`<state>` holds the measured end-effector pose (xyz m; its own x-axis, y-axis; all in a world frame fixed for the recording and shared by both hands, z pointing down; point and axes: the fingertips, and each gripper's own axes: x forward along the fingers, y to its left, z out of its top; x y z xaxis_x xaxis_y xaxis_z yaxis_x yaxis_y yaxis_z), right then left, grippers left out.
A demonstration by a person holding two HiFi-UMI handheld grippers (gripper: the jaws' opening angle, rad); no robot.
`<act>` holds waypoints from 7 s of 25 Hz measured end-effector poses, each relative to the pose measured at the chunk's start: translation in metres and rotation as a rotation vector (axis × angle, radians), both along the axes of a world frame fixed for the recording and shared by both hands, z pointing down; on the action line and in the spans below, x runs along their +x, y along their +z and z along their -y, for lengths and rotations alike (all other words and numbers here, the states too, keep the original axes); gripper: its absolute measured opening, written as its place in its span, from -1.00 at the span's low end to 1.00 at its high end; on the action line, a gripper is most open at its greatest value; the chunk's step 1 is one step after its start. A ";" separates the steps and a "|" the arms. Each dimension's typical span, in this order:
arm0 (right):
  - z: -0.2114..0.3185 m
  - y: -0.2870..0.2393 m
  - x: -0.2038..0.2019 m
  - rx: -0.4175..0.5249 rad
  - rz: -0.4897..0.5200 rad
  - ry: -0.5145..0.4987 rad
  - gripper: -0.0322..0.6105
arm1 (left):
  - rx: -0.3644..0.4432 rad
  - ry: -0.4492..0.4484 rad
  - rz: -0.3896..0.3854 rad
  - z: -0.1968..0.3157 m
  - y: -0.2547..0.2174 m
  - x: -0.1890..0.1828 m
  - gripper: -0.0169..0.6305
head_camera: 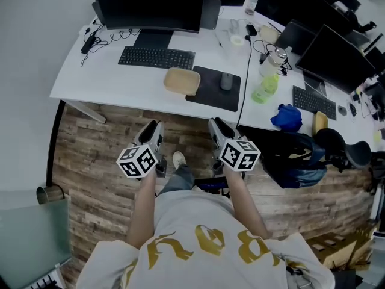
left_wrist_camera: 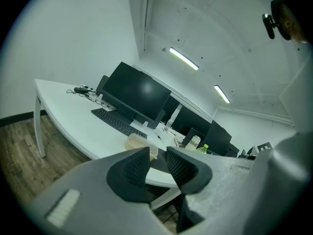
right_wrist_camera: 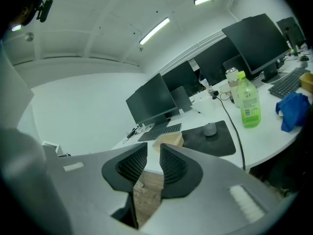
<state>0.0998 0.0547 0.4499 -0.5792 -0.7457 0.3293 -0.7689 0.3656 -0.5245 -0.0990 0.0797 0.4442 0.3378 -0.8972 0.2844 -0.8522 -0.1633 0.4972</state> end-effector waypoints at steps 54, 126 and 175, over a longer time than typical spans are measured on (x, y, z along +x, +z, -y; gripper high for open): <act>0.208 0.143 -0.047 -0.425 0.079 -0.060 -0.45 | -0.242 0.112 -0.107 0.238 0.139 -0.049 -0.64; 0.210 0.100 -0.050 -0.319 0.100 -0.038 -0.73 | -0.127 0.232 -0.162 0.228 0.098 -0.023 -0.71; 0.156 0.020 -0.099 -0.184 0.131 -0.119 -0.74 | 0.016 0.085 -0.173 0.154 0.018 -0.068 -0.71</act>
